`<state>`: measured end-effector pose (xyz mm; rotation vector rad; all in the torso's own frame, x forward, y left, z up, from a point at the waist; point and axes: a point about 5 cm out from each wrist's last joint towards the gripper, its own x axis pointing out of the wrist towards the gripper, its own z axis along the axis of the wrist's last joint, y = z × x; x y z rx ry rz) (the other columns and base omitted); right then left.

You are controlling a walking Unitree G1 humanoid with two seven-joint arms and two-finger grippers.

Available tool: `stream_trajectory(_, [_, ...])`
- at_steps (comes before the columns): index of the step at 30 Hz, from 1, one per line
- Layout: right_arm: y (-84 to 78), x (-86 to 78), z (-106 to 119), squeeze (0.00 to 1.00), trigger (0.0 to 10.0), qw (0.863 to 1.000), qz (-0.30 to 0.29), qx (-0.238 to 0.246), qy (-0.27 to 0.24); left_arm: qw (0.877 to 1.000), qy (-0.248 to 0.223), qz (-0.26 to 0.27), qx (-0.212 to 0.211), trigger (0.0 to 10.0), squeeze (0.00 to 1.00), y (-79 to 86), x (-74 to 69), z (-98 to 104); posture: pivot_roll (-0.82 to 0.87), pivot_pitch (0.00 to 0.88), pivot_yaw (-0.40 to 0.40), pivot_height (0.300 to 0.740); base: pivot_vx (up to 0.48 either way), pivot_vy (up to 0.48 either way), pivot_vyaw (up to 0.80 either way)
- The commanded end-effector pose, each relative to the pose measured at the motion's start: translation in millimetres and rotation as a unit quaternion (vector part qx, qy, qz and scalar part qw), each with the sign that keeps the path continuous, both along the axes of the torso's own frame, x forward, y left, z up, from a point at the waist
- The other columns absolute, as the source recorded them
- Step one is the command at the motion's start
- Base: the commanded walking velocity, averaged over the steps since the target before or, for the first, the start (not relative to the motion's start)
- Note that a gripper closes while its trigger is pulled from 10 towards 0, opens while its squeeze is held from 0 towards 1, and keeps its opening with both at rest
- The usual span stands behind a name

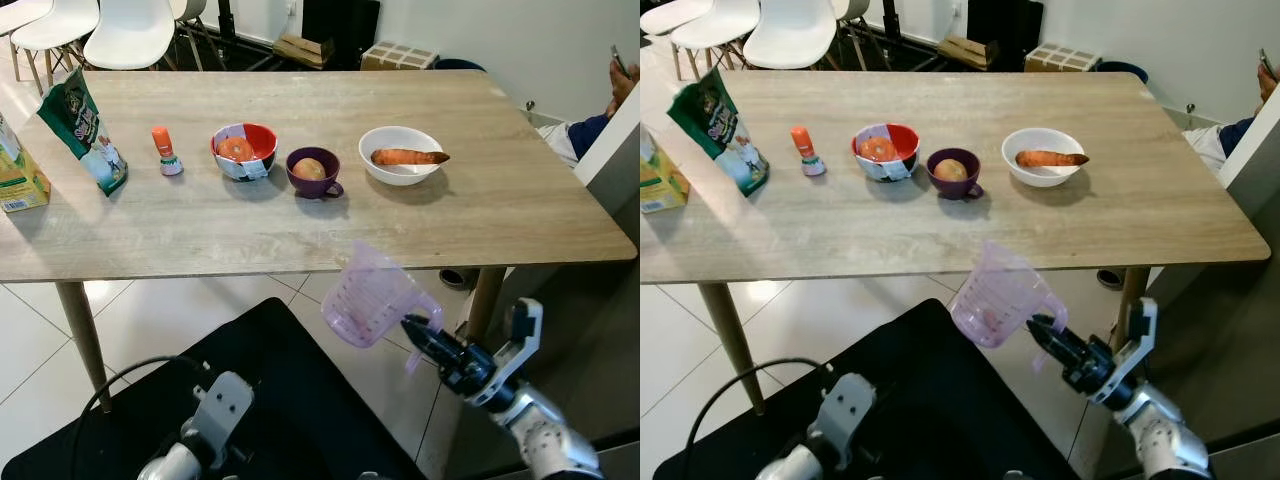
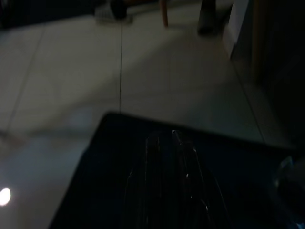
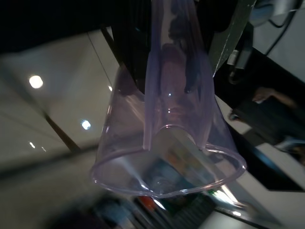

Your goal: Restocking fridge

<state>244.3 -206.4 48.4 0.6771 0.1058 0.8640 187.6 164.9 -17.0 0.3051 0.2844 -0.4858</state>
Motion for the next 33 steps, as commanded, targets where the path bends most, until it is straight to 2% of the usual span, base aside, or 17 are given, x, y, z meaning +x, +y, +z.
stream_trajectory(1, [1.1,-6.2,-13,0.0,10.0,0.999,-0.006,-0.024,0.024,1.0,0.023,0.01,0.018,10.0,0.0,9.4,-10.2,-9,-0.06,0.114,-0.022,0.74,0.0,0.0,0.0])
stream_trajectory(2, [4.9,-11.2,-31,0.0,10.0,0.997,-0.02,-0.053,0.061,0.997,0.049,0.053,0.012,10.0,0.0,14.6,-14.0,-18,-0.05,0.113,-0.026,0.74,0.0,0.0,0.0])
stream_trajectory(4, [6.5,-13.6,-38,0.0,10.0,0.995,-0.027,-0.061,0.079,0.995,0.061,0.072,0.009,10.0,0.0,16.8,-15.7,-23,-0.05,0.112,-0.027,0.74,0.0,0.0,0.0])
stream_trajectory(7, [11.2,-24.4,-59,0.0,10.0,0.987,-0.033,-0.108,0.117,0.99,0.1,0.101,0.02,10.0,0.0,20.4,-19.9,-36,-0.05,0.11,-0.033,0.74,0.0,0.0,0.0])
stream_trajectory(8, [12.5,-27.3,-67,0.0,10.0,0.979,-0.047,-0.14,0.14,0.983,0.123,0.133,0.019,10.0,0.0,24.5,-22.2,-43,-0.04,0.112,-0.037,0.74,0.0,0.0,0.0])
stream_trajectory(9, [12.5,-27.3,-67,0.0,10.0,0.979,-0.047,-0.14,0.14,0.983,0.123,0.133,0.019,10.0,0.0,24.5,-22.2,-43,-0.04,0.112,-0.037,0.74,0.0,0.0,0.0])
stream_trajectory(10, [14.0,-28.3,-80,0.0,10.0,0.96,-0.09,-0.197,0.177,0.97,0.148,0.191,0.014,10.0,0.0,32.4,-25.4,-50,-0.05,0.113,-0.038,0.74,0.0,0.0,0.0])
stream_trajectory(13, [14.6,-27.4,-84,0.0,10.0,0.951,-0.112,-0.221,0.188,0.965,0.151,0.213,0.012,10.0,0.0,36.0,-26.2,-51,-0.06,0.114,-0.037,0.74,0.0,0.0,0.0])
stream_trajectory(14, [15.8,-25.1,-87,0.0,10.0,0.941,-0.145,-0.229,0.204,0.961,0.145,0.237,0.005,10.0,0.0,39.6,-25.4,-51,-0.07,0.117,-0.033,0.74,0.0,0.0,0.0])
stream_trajectory(17, [16.4,-16.7,-93,0.0,10.0,0.899,-0.26,-0.248,0.25,0.943,0.131,0.301,-0.056,10.0,0.0,41.4,-18.5,-47,-0.08,0.114,-0.021,0.74,0.0,0.0,0.0])
stream_trajectory(19, [19.7,-13.6,-93,0.0,10.0,0.886,-0.28,-0.266,0.256,0.943,0.124,0.302,-0.071,10.0,0.0,37.9,-11.8,-45,-0.08,0.109,-0.019,0.74,0.0,0.0,0.0])
stream_trajectory(23, [27.5,-10.5,-92,0.0,10.0,0.881,-0.272,-0.312,0.228,0.948,0.133,0.282,-0.066,10.0,0.0,31.7,-4.6,-45,-0.08,0.095,-0.015,0.74,0.0,0.0,0.0])
stream_trajectory(25, [29.4,-11.4,-94,0.0,10.0,0.874,-0.269,-0.336,0.224,0.949,0.144,0.276,-0.055,10.0,0.0,30.8,-3.5,-48,-0.08,0.084,-0.015,0.74,0.0,0.0,0.0])
stream_trajectory(28, [28.2,-13.9,-97,0.0,10.0,0.861,-0.277,-0.356,0.235,0.945,0.151,0.286,-0.05,10.0,0.0,33.3,-1.5,-48,-0.08,0.065,-0.017,0.74,0.0,0.0,0.0])
stream_trajectory(31, [27.9,-15.5,-99,0.0,10.0,0.858,-0.279,-0.358,0.241,0.941,0.152,0.298,-0.051,10.0,0.0,34.8,0.1,-48,-0.07,0.052,-0.019,0.74,0.0,0.0,0.0])
stream_trajectory(32, [24.3,-18.4,-102,0.0,10.0,0.848,-0.286,-0.366,0.254,0.937,0.156,0.308,-0.053,10.0,0.0,35.9,2.1,-48,-0.07,0.047,-0.02,0.74,0.0,0.0,0.0])
stream_trajectory(33, [24.3,-18.4,-102,0.0,10.0,0.848,-0.286,-0.366,0.254,0.937,0.156,0.308,-0.053,10.0,0.0,35.9,2.1,-48,-0.07,0.047,-0.02,0.74,0.0,0.0,0.0])
